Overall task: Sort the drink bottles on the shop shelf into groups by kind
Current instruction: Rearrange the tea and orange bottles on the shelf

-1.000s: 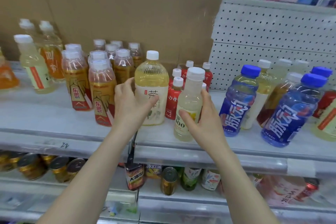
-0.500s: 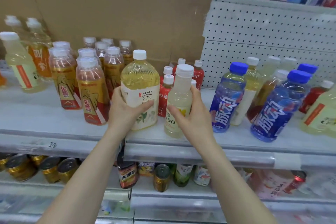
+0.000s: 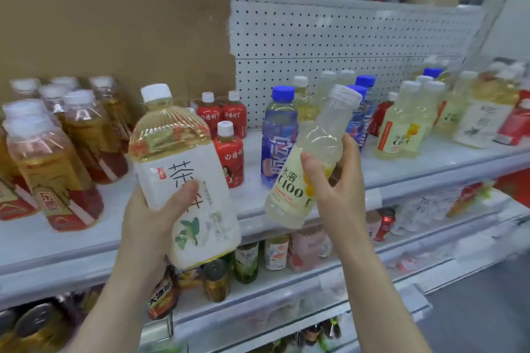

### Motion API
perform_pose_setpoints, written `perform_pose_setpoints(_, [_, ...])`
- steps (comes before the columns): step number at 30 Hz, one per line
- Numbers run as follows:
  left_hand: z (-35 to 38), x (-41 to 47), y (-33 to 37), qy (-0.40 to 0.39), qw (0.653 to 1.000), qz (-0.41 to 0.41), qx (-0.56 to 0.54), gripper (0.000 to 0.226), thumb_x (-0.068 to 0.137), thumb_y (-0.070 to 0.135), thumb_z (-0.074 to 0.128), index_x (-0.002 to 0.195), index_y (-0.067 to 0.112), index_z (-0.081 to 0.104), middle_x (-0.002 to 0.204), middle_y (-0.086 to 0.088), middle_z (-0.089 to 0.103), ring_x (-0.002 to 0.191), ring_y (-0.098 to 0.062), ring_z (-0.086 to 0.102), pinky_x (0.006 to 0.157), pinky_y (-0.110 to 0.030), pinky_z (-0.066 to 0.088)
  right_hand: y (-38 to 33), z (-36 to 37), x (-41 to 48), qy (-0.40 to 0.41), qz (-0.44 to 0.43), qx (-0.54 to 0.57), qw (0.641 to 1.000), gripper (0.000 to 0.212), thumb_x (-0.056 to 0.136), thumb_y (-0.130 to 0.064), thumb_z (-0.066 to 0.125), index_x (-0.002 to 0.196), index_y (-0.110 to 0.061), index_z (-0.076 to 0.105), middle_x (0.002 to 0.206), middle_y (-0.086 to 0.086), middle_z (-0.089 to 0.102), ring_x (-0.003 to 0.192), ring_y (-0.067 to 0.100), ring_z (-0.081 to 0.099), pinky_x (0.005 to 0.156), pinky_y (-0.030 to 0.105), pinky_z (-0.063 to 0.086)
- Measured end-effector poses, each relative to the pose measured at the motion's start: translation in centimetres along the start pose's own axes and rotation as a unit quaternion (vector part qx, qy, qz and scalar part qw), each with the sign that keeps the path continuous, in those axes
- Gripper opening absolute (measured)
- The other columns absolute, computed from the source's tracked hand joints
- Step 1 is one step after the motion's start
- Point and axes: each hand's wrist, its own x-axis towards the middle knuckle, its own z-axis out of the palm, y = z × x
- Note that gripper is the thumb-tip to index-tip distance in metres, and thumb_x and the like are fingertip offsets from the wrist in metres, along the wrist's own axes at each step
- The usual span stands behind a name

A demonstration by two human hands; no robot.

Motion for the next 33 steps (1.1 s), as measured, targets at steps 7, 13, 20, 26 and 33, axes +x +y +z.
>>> perform_pose_setpoints(7, [8.1,-1.4,-3.7,-0.015,0.998,-0.032,0.049,0.095,0.018,0.056,0.089,0.104,0.023,0.067,0.09,0.001,0.078,0.079,-0.023,0.076,0.062,-0.039,0.058,4.3,-8.3,1.9,0.026,0.041,0.007,0.999,0.065,0.077,-0.041,0.073,0.137,-0.031,0.05,0.115,-0.011,0.072,0.102,0.005,0.07,0.086,0.035,0.058])
perform_pose_setpoints(13, [18.2,-2.2,-6.6,0.027,0.999,0.001,0.034,0.095,0.022,0.06,0.091,0.105,0.02,0.067,0.092,0.0,0.078,0.078,-0.021,0.076,0.058,-0.033,0.058,8.1,-17.0,8.5,-0.03,0.035,-0.013,0.999,0.059,0.08,-0.036,0.082,0.129,-0.043,0.05,0.111,-0.027,0.07,0.101,-0.005,0.067,0.08,0.019,0.055])
perform_pose_setpoints(20, [25.7,-2.6,-8.1,0.111,0.994,0.003,0.017,0.107,0.011,0.071,0.088,0.102,0.02,0.067,0.092,-0.005,0.078,0.079,-0.027,0.075,0.064,-0.041,0.057,10.0,-22.9,16.7,-0.038,0.001,-0.059,0.998,0.059,0.074,-0.052,0.078,0.121,-0.057,0.041,0.116,-0.035,0.06,0.108,-0.003,0.063,0.095,0.034,0.052])
perform_pose_setpoints(26, [27.8,-3.0,-8.5,0.136,0.99,0.005,0.029,0.104,0.014,0.07,0.089,0.102,0.02,0.068,0.093,-0.006,0.078,0.081,-0.028,0.075,0.068,-0.043,0.057,12.1,-21.3,19.2,-0.143,-0.036,-0.106,0.983,0.062,0.084,-0.044,0.078,0.136,-0.039,0.044,0.126,-0.025,0.057,0.119,-0.008,0.052,0.097,0.022,0.044])
perform_pose_setpoints(33, [28.2,-3.5,-8.0,0.153,0.988,0.006,0.037,0.102,0.012,0.07,0.088,0.1,0.022,0.068,0.092,-0.004,0.078,0.078,-0.025,0.075,0.066,-0.041,0.057,13.4,-16.7,20.0,-0.222,-0.071,-0.135,0.963,0.072,0.089,-0.039,0.073,0.152,-0.025,0.041,0.145,-0.007,0.049,0.127,0.004,0.046,0.107,0.027,0.039])
